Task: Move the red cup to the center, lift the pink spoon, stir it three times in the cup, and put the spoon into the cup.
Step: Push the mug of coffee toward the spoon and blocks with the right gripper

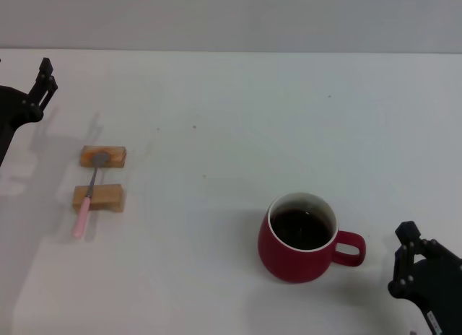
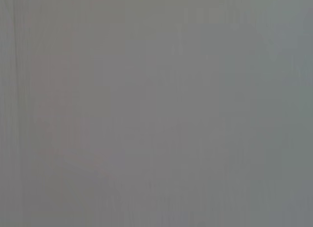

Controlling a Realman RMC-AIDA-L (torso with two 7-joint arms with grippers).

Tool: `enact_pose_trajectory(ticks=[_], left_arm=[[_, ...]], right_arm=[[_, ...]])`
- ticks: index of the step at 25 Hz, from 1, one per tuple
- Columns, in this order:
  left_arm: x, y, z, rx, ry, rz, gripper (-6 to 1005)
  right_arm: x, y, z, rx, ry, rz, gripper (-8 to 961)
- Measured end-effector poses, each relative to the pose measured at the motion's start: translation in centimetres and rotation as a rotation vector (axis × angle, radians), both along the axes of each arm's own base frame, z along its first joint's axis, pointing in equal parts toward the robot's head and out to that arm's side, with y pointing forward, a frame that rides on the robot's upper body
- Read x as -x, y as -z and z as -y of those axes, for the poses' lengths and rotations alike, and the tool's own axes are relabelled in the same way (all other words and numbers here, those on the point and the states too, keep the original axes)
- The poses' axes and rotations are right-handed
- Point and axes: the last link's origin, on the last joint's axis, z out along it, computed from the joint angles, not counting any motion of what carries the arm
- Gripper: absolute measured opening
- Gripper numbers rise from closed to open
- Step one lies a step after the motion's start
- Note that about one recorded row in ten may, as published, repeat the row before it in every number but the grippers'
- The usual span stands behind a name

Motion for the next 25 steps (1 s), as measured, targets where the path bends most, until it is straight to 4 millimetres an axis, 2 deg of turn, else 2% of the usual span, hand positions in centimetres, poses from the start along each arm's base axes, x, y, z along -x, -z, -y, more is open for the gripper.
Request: enact_pose_trajectory(ticks=[7, 16, 25], left_arm=[[0.0, 0.0, 0.0, 0.000, -0.001, 0.001, 811], [-0.2, 0.1, -0.2, 0.002, 0.002, 0.002, 811], [-0.5, 0.2, -0.6, 0.008, 0.008, -0.001, 811]], right_arm=[[1.2, -0.5, -0.5, -0.029, -0.123, 0.039, -2], [4.1, 0.3, -1.4, 0.037, -0.370, 0.072, -2], [5.5, 1.2, -1.6, 0.115, -0.504, 0.088, -1]])
